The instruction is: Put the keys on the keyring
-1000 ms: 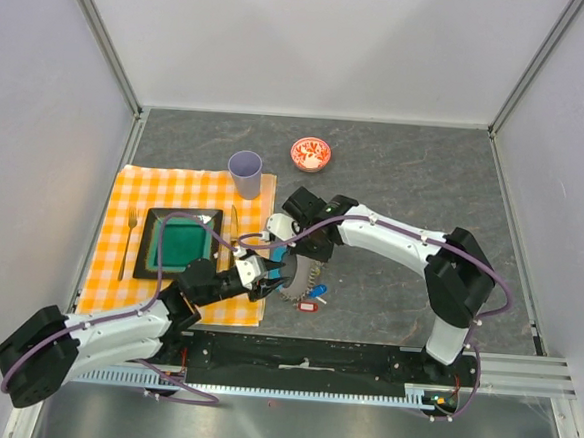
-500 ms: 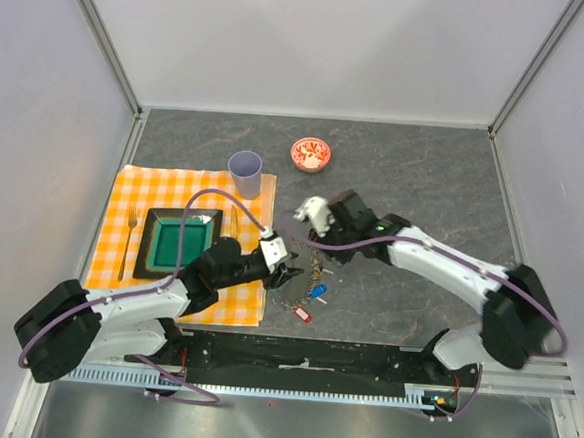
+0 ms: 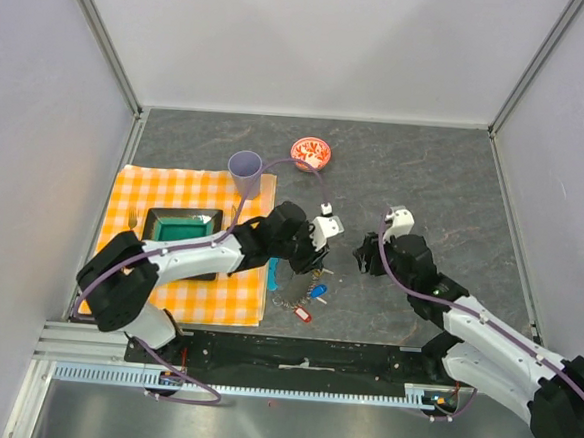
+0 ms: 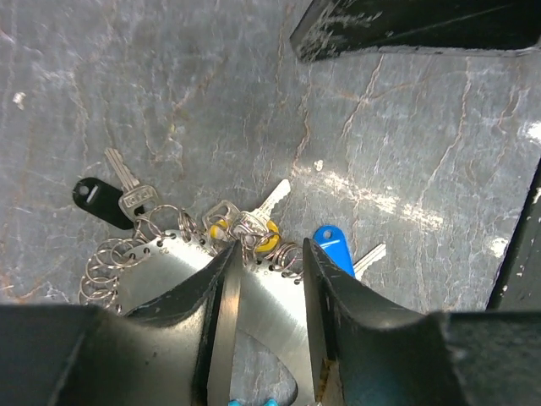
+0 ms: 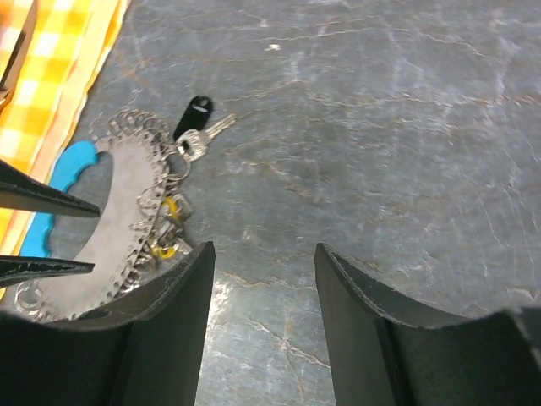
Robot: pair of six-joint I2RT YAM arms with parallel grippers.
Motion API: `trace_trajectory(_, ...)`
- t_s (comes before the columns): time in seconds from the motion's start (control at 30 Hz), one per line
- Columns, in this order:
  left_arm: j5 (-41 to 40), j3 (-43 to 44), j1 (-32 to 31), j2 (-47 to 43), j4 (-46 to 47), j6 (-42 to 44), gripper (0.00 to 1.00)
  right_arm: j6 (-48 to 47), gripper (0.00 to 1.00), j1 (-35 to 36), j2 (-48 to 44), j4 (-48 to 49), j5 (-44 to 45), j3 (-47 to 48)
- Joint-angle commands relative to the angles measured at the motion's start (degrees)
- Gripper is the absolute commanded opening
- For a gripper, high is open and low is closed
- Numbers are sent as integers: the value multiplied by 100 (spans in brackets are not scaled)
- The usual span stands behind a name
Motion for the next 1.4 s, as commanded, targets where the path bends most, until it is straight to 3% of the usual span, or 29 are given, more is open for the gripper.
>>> trace_trajectory(0.0, -247, 776, -122, 498, -1429, 109, 41, 735, 59, -4, -488, 1197, 823, -501)
trace_trajectory(0.27, -625, 1708, -140, 1464, -2405, 249, 36, 586, 61, -4, -789, 1462, 1149, -880)
trace_trajectory(0.5, -845, 2034, -140, 1711, -2704, 285, 35, 472, 61, -13, -710, 1523, 1052, -897)
trace_trajectory(1.13, -661, 2491, -158, 2098, -2854, 82, 26, 410, 61, -22, -551, 1567, 789, -924)
trace_trajectory(1.23, -634, 2535, -149, 2177, -2846, 100, 22, 410, 61, -22, -499, 1585, 727, -915)
trace_trajectory(1.37, -538, 2535, -158, 2169, -2863, 126, 6, 384, 61, -13, -463, 1576, 622, -897)
